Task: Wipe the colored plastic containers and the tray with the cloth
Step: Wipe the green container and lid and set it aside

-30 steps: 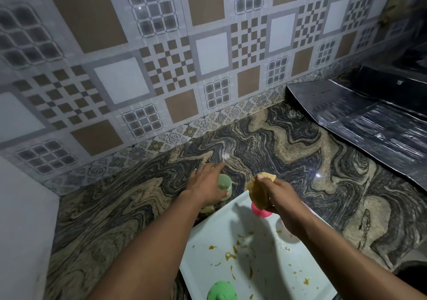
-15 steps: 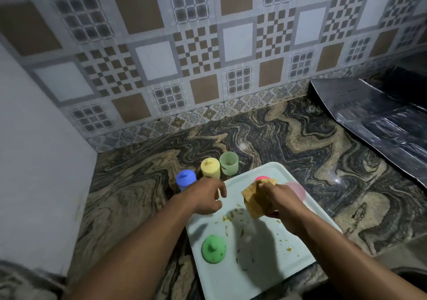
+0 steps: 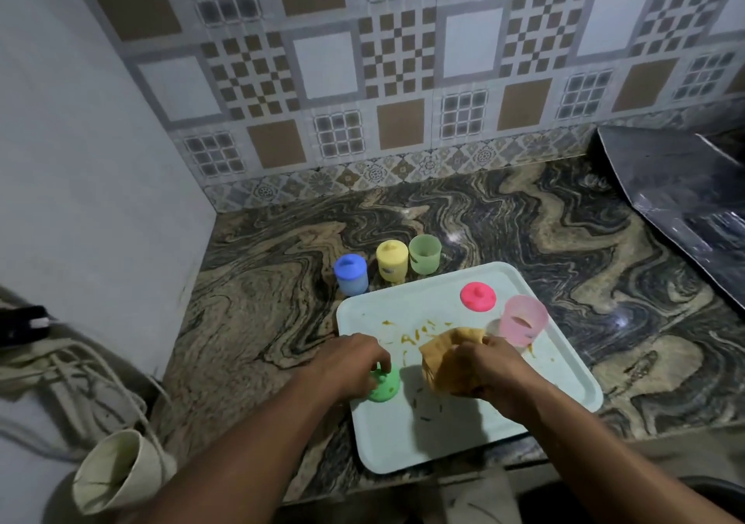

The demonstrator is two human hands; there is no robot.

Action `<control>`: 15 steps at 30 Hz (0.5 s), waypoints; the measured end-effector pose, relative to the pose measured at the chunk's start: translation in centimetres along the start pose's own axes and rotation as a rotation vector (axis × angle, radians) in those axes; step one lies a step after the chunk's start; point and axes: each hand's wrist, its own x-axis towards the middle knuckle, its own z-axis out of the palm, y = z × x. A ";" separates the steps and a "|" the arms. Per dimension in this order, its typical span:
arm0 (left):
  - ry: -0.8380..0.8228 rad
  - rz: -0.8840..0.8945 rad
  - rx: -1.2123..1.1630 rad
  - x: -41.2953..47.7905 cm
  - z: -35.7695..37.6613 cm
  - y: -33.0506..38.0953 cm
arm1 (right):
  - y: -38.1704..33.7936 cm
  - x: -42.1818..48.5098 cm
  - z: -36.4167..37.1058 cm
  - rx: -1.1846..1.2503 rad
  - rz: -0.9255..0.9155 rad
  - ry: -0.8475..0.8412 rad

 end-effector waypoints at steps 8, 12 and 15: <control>0.097 0.092 0.109 0.7 0.6 -0.1 | 0.3 -0.4 -0.2 -0.091 -0.104 0.004; 0.288 0.166 0.031 1.7 -0.9 -0.5 | -0.4 0.2 0.5 -0.327 -0.367 0.067; 0.511 0.306 0.030 3.0 -2.6 -0.3 | -1.2 0.9 1.2 -0.623 -0.648 0.203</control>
